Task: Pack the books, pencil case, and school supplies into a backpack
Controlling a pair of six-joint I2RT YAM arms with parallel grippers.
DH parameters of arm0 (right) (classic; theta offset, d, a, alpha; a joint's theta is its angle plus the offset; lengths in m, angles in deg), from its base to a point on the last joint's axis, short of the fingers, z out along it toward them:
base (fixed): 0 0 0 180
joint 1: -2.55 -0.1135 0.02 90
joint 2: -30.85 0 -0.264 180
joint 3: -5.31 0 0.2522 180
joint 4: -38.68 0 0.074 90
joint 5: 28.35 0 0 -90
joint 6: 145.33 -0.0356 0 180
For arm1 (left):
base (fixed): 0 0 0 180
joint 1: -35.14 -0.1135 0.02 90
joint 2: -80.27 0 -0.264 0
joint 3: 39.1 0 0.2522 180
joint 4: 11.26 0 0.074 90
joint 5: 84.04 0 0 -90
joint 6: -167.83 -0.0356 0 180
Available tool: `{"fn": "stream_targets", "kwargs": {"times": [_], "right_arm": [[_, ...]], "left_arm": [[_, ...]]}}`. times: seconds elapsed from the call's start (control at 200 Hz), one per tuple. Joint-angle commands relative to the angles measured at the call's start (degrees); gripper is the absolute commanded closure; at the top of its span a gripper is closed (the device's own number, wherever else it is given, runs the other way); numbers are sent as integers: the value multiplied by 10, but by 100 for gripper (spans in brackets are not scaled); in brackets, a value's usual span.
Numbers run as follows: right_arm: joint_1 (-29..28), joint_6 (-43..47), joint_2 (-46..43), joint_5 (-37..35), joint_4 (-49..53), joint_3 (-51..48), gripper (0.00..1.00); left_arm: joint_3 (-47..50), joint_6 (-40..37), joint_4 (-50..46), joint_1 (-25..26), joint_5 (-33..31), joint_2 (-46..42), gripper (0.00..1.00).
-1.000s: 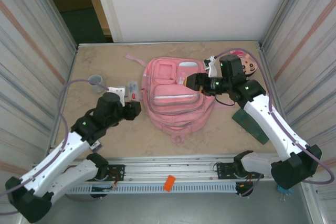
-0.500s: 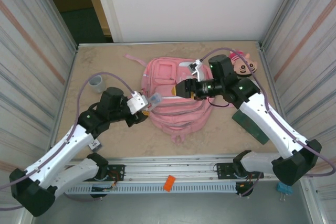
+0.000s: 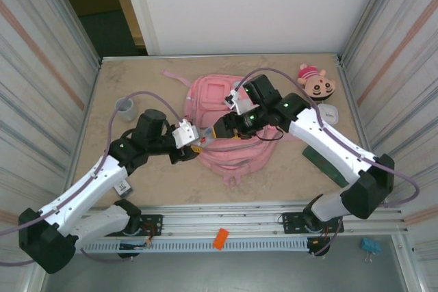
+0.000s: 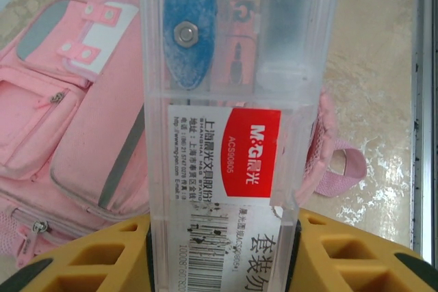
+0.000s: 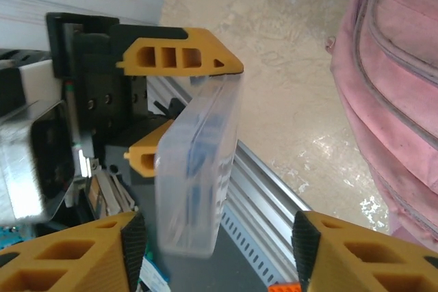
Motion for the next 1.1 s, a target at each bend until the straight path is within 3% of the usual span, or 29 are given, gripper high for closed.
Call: {"fn": "stream_targets", "kwargs": {"times": [0.0, 0.16, 0.256, 0.456, 0.651, 0.922, 1.092], "right_arm": [[-4, 20, 15, 22, 0, 25, 47], [0, 17, 13, 28, -13, 21, 78], [27, 4, -16, 27, -25, 1, 86], [181, -72, -138, 45, -101, -107, 89], [329, -87, -223, 70, -86, -161, 88], [387, -63, -239, 77, -40, -184, 90], [407, -57, -243, 65, -25, -193, 91]], "left_arm": [[-23, -11, 18, 6, 28, 3, 65], [-32, -6, 19, 11, 9, 16, 63], [-39, 5, 28, 14, -12, 27, 54], [-46, -3, 72, 49, -67, 80, 34], [-74, -28, 116, 87, -162, 184, 22], [-118, -48, 185, 87, -221, 316, 17], [-127, -35, 231, 86, -260, 368, 24]]}}
